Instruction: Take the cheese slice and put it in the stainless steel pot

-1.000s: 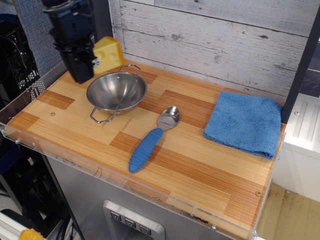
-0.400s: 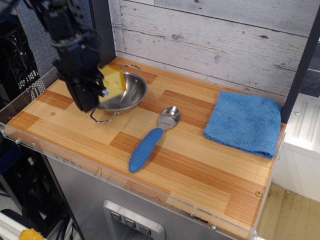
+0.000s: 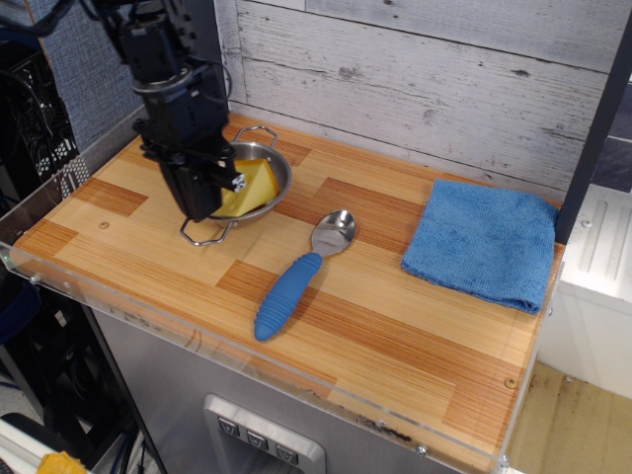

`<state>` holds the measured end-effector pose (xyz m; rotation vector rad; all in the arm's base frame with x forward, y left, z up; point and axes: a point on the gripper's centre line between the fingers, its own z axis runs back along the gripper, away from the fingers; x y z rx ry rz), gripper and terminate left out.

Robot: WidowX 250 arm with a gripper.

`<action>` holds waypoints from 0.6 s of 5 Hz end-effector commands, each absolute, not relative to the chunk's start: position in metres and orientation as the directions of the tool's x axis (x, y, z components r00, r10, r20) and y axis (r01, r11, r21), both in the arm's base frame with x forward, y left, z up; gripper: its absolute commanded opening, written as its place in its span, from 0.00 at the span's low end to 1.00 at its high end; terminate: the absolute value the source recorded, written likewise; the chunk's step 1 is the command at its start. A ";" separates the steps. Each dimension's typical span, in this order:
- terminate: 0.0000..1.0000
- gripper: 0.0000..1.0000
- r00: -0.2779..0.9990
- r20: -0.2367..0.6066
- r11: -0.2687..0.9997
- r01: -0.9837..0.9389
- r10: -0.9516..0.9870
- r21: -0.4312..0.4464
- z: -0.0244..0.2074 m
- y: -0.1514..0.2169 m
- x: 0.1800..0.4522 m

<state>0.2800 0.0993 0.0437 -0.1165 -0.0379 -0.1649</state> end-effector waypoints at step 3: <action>0.00 1.00 0.957 0.241 0.985 0.173 -0.162 -0.021 0.187 0.086 0.296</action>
